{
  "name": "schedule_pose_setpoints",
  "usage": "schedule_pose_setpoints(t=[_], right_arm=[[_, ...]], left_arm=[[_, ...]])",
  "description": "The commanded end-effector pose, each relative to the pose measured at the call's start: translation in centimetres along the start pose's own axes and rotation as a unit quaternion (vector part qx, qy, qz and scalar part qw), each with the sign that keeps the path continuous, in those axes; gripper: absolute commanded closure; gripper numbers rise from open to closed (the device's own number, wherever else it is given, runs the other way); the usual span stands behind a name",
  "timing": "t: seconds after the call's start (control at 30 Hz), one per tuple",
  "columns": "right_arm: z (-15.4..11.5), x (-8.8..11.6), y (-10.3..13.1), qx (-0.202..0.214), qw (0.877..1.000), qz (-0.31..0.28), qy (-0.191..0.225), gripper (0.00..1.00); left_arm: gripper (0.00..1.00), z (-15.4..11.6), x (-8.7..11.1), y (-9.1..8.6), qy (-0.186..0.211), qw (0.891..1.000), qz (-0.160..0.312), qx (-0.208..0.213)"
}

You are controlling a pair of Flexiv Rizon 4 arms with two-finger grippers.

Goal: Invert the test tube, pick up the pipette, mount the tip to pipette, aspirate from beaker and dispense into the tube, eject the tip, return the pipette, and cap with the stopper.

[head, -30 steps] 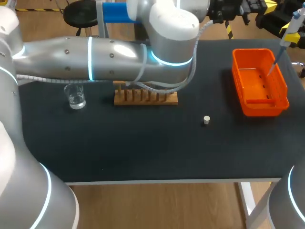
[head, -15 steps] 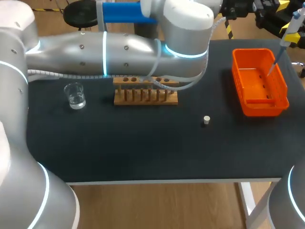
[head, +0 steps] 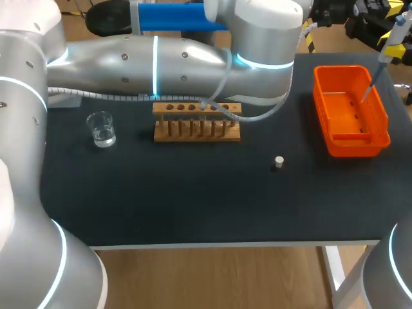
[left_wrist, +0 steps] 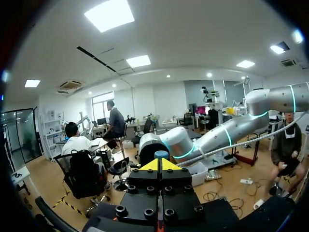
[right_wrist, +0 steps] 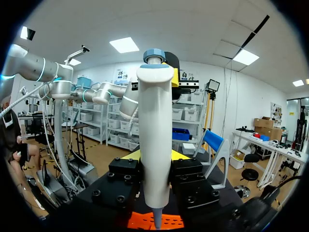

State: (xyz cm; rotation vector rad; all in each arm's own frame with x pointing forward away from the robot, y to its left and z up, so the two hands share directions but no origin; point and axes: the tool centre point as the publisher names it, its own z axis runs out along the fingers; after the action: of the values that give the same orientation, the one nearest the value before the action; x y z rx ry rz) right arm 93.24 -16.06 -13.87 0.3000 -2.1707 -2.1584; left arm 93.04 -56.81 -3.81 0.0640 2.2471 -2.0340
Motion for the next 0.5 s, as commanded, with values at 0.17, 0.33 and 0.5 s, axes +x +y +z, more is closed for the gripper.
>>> schedule_pose_setpoints(t=[0.17,0.33,0.5], right_arm=[[-0.11,-0.06,0.05,0.001,1.0,0.0,0.002,1.0],[-0.11,-0.06,0.05,0.001,1.0,0.0,0.002,1.0],[-0.11,-0.06,0.05,0.001,1.0,0.0,0.002,1.0]], left_arm=[[1.0,0.87,0.02,0.65,-0.001,0.999,-0.004,0.054],[1.0,1.14,-0.02,0.8,0.003,0.999,-0.007,0.049],[1.0,1.16,0.13,0.86,0.005,0.999,-0.009,0.047]])
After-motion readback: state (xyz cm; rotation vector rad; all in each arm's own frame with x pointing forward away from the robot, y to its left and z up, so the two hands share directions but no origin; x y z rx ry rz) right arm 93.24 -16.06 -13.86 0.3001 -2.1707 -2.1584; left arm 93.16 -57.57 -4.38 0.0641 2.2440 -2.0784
